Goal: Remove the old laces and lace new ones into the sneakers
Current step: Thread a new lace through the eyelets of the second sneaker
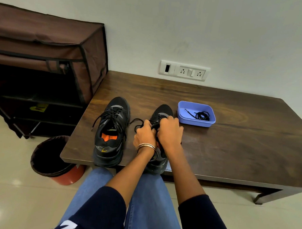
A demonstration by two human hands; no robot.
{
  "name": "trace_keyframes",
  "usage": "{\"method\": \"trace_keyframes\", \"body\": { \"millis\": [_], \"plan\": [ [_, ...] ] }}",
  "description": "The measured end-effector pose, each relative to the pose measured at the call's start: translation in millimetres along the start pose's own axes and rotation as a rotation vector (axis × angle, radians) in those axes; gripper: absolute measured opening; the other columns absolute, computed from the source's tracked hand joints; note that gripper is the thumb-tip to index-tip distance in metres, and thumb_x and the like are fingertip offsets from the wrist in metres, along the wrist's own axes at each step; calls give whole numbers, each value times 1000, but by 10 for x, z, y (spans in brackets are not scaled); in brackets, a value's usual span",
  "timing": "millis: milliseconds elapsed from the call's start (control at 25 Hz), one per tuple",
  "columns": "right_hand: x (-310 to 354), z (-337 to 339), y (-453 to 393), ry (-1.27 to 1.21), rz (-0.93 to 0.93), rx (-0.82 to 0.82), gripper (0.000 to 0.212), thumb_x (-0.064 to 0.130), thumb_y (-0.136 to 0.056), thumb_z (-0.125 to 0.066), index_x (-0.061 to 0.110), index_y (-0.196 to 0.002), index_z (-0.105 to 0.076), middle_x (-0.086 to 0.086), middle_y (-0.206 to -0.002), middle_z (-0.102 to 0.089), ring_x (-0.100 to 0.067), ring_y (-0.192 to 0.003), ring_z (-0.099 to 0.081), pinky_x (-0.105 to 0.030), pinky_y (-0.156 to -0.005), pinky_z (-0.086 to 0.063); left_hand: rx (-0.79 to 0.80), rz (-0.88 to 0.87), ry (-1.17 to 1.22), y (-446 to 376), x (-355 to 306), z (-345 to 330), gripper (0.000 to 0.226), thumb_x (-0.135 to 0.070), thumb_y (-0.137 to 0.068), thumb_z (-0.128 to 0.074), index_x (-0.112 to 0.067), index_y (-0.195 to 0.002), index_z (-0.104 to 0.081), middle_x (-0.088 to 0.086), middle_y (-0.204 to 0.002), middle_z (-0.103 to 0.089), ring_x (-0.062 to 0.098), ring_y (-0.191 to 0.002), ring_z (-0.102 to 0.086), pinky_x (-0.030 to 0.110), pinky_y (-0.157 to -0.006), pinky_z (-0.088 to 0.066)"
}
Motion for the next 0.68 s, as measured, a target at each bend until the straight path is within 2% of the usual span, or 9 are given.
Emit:
{"method": "trace_keyframes", "body": {
  "millis": [120, 200, 280, 360, 400, 480, 560, 600, 680],
  "plan": [
    [-48, -154, -19, -70, -3, -52, 16, 12, -90, -53, 6, -99, -64, -12, -117, -52, -30, -107, -51, -39, -76, -46, -28, -11, -5, -17, 26, -17, 14, -30, -94, -50, -19, -102, -52, 13, -98, -60, 30, -81, -55, 36, -61, -37],
    [-133, -151, 16, -321, -97, -156, 12, 10, -85, -56, 8, -87, -68, -9, -101, -61, -27, -93, -60, -35, -74, -48, -38, 6, 9, -30, 45, -32, 13, -32, -93, -52, -20, -100, -54, 12, -96, -61, 30, -81, -56, 35, -60, -36],
    [-241, -61, 81, -892, -380, -291, 16, 2, -83, -54, 9, -79, -67, -8, -85, -68, -22, -78, -68, -39, -77, -56, -44, 10, 15, -38, 47, -42, 14, -33, -93, -53, -20, -99, -54, 12, -94, -61, 31, -84, -58, 35, -61, -38],
    [-307, 7, 222, -1492, -642, -443, 15, -3, -89, -49, 5, -83, -61, -13, -83, -64, -21, -69, -68, -45, -72, -60, -47, 10, 29, -40, 39, -47, 14, -33, -93, -54, -19, -98, -55, 11, -93, -61, 31, -83, -58, 35, -61, -39],
    [-310, 36, 282, -1564, -706, -532, 11, -1, -92, -49, 4, -87, -58, -15, -86, -61, -22, -72, -66, -45, -72, -60, -48, 10, 31, -37, 39, -44, 14, -32, -93, -54, -19, -97, -55, 11, -93, -61, 30, -82, -58, 35, -61, -39],
    [-271, 93, 345, -1158, -731, -637, 9, 4, -92, -54, 6, -99, -57, -14, -101, -58, -25, -93, -58, -42, -84, -51, -51, 11, 30, -29, 47, -50, 13, -32, -93, -54, -20, -97, -55, 10, -92, -61, 29, -81, -58, 35, -61, -39],
    [-222, 104, 303, -650, -625, -597, 32, 6, -86, -59, 9, -118, -55, -11, -123, -50, -29, -116, -43, -42, -92, -36, -51, 12, 39, -30, 47, -59, 13, -32, -93, -54, -20, -96, -55, 10, -92, -61, 29, -80, -58, 35, -61, -41],
    [-188, 107, 252, -506, -504, -526, 37, 8, -86, -60, 13, -122, -55, -8, -127, -47, -28, -121, -38, -43, -94, -33, -47, 11, 37, -30, 44, -59, 13, -32, -92, -54, -20, -96, -55, 10, -92, -61, 29, -80, -57, 35, -61, -41],
    [-80, 17, 119, -272, -262, -276, 29, 14, -88, -60, 16, -118, -61, -5, -128, -46, -26, -122, -36, -44, -97, -32, -44, 12, 30, -35, 47, -42, 13, -33, -92, -54, -21, -97, -54, 11, -92, -60, 28, -76, -53, 35, -60, -37]
  ]
}}
Point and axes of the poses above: each hand's wrist, its own y-axis away from the middle knuckle, its own z-axis out of the back of the hand, x = y × z, the point moved 1 cm from there along -y, towards the middle knuckle
